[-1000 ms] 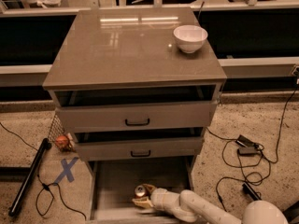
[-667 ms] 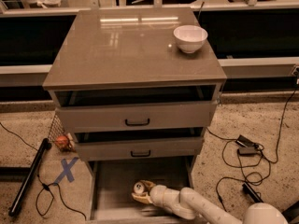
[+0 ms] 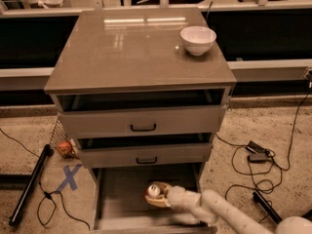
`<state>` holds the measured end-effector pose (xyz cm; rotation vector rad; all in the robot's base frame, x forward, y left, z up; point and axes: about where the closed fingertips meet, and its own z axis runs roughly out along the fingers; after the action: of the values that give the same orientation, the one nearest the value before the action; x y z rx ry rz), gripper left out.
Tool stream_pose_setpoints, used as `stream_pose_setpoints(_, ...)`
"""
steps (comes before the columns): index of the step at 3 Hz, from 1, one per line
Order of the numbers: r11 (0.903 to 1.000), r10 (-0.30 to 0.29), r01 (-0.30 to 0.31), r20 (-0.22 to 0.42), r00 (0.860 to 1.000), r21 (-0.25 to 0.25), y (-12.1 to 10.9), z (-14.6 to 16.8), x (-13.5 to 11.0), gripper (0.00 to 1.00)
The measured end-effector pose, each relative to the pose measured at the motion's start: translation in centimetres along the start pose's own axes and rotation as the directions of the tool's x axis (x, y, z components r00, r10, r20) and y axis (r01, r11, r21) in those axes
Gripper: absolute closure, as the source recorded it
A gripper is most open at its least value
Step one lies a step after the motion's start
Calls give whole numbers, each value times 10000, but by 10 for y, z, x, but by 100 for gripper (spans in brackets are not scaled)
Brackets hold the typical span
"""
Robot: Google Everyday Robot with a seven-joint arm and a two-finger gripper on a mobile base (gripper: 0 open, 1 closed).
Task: Pick coke can from bottom drawer and place on counter
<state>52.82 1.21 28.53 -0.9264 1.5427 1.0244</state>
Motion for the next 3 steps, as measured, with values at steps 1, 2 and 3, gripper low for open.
stream_pose_setpoints(1, 9924, 439, -486, -437, 9981, -1130, 26, -50, -58, 100)
stream_pose_setpoints(2, 9744, 503, -724, -1079, 9929, -2128, 27, -96, -129, 100)
stream_pose_setpoints(3, 9671, -55, -244, -1166, 9932, -2532, 28, -106, -171, 100)
